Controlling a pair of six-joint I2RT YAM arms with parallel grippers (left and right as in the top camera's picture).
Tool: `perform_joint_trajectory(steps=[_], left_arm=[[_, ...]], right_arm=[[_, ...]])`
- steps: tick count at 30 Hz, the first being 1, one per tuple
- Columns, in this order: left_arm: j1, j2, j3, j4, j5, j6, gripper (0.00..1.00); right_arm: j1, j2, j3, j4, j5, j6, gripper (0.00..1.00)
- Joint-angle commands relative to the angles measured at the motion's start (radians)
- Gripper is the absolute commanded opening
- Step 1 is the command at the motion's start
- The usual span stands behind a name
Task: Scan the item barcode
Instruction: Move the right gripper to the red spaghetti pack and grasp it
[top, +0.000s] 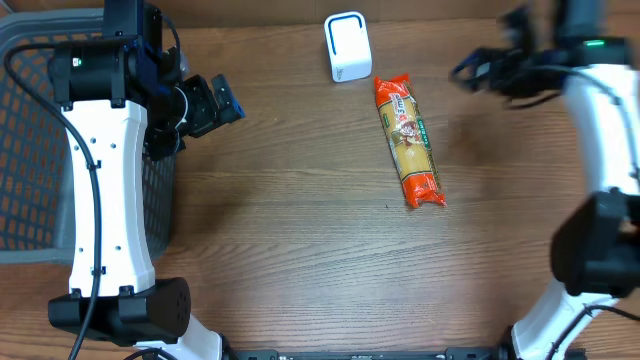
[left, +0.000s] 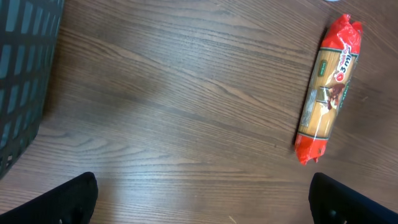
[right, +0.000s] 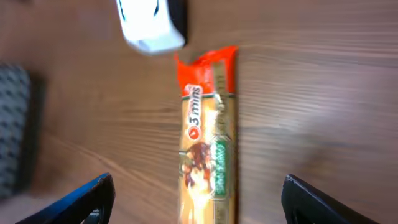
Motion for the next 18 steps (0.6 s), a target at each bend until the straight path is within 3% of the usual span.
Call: perform_joint_trajectory(steps=[1, 7, 11, 18], left_arm=[[-0.007, -0.002, -0.002, 0.001, -0.006, 0.019, 1.0], [-0.007, -0.002, -0.002, 0.001, -0.006, 0.019, 1.0], [-0.006, -0.002, -0.002, 0.001, -0.006, 0.019, 1.0], [-0.007, -0.002, -0.002, 0.001, -0.006, 0.019, 1.0]], right_arm=[[0.127, 0.052, -0.088, 0.086, 0.152, -0.038, 0.86], [0.245, 0.16, -0.103, 0.132, 0.241, 0.063, 0.75], [0.328, 0.197, -0.107, 0.12, 0.534, 0.064, 0.76], [0.397, 0.262, -0.107, 0.117, 0.562, 0.076, 0.7]])
